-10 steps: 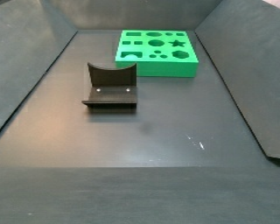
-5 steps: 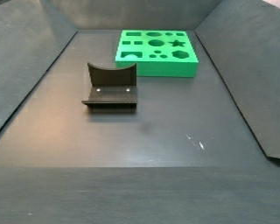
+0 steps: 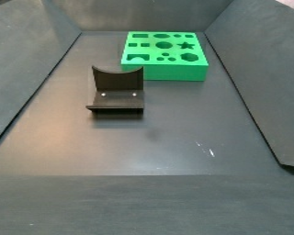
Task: Insert the arch object.
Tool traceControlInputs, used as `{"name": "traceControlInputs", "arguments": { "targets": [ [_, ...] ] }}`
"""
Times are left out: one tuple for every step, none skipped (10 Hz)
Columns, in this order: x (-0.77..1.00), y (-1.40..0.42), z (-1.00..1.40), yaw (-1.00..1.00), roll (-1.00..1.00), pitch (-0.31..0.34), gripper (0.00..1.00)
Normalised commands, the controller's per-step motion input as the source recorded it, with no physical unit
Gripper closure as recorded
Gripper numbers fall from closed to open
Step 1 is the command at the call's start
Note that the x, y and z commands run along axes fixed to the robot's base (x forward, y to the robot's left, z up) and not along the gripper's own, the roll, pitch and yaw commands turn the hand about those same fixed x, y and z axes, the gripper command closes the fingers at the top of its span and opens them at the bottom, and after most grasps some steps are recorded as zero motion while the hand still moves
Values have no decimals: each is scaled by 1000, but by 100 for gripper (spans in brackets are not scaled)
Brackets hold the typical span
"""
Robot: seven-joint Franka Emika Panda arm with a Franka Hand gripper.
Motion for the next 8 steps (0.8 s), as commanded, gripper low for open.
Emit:
{"name": "traceControlInputs", "arguments": {
  "targets": [
    [49, 749, -466, -217, 64, -17, 100],
    [23, 806, -449, -154, 61, -23, 100],
    [49, 774, -426, -203, 44, -29, 100],
    [31, 763, -351, -231, 26, -61, 100],
    [26, 769, -354, -226, 20, -61, 100],
    [11, 797, -366, -194, 11, -60, 100],
    [66, 720, -354, -277, 0, -66, 100],
    [257, 131, -240, -857, 0, -74, 100]
  ]
}}
